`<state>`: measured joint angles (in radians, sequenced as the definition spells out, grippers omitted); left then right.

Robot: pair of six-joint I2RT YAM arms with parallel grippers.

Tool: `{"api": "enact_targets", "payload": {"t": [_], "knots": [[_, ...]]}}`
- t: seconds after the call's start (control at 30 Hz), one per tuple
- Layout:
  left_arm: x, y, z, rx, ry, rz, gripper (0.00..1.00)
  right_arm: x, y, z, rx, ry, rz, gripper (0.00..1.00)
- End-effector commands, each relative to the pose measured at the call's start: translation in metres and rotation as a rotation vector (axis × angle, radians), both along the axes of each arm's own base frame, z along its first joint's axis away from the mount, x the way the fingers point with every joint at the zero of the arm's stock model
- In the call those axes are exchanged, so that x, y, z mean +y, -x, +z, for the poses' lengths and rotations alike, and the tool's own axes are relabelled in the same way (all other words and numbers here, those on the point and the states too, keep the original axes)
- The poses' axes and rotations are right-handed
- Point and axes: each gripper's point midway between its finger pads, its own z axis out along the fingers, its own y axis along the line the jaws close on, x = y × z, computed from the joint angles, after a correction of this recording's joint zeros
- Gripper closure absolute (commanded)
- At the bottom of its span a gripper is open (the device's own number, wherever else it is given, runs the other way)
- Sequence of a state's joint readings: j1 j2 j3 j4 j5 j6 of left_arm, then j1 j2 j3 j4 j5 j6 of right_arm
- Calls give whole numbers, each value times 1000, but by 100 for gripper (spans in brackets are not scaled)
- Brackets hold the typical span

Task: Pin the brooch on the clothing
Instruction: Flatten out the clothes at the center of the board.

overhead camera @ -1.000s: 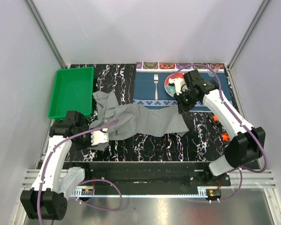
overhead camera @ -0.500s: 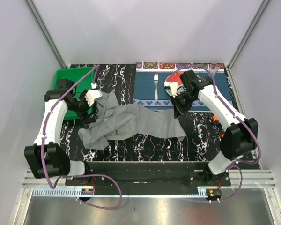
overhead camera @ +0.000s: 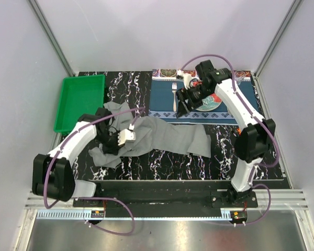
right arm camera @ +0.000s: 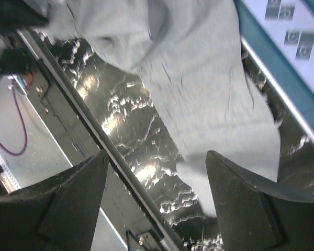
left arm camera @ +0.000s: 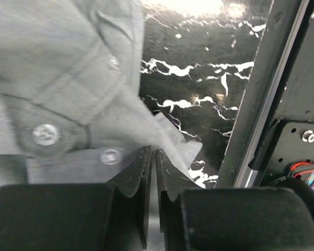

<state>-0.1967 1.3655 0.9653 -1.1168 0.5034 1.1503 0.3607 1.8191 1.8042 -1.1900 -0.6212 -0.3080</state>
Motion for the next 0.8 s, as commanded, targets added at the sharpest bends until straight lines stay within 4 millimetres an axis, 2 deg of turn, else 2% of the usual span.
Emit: {"api": "enact_targets", "payload": {"t": [0.0, 0.03, 0.07, 0.1, 0.13, 0.17, 0.2, 0.23, 0.27, 0.3, 0.37, 0.4, 0.47, 0.5, 0.57, 0.63, 0.67, 0.73, 0.77], "knots": [[8, -3, 1, -177, -70, -117, 91, 45, -40, 16, 33, -167, -2, 17], [7, 7, -5, -194, -82, -156, 92, 52, -45, 15, 35, -175, 10, 17], [11, 9, -8, -221, -108, -190, 92, 58, -49, 14, 30, -182, 27, 16], [10, 14, -15, -233, -117, -220, 92, 73, -55, 10, 22, -183, 59, 15], [11, 14, -9, -272, -119, -221, 93, 81, -57, 8, 17, -185, 74, 15], [7, 18, -2, -259, -89, -188, 89, 89, -61, -4, 31, -180, 84, 15], [3, 8, 25, -306, -38, -147, 81, 102, -63, 7, -2, -206, 112, 14], [0, 6, 42, -302, 13, -106, 70, 108, -64, 9, -8, -219, 124, 11], [-12, 14, 63, -242, 129, -41, 51, 116, -68, 8, -16, -235, 139, 9], [-3, -8, 93, -280, 181, 63, 46, 122, -71, 7, -29, -244, 150, 7], [-2, -15, 118, -240, 279, 166, 41, 139, -74, 1, -41, -264, 174, 6], [16, -34, 129, -249, 296, 267, 38, 148, -80, -2, -66, -280, 181, 7], [26, -43, 137, -218, 350, 348, 36, 169, -83, -8, -69, -308, 199, 10], [40, -53, 136, -200, 358, 414, 34, 179, -87, -8, -88, -327, 207, 11], [52, -63, 135, -178, 374, 489, 32, 200, -90, -17, -110, -346, 228, 11], [59, -70, 127, -136, 384, 523, 31, 211, -90, -25, -125, -344, 239, 11], [62, -73, 126, -126, 395, 544, 30, 221, -86, -38, -131, -330, 256, 11], [64, -79, 123, -108, 410, 563, 29, 228, -84, -52, -140, -307, 266, 11], [65, -82, 124, -108, 419, 576, 29, 231, -82, -65, -136, -288, 273, 11]]}}
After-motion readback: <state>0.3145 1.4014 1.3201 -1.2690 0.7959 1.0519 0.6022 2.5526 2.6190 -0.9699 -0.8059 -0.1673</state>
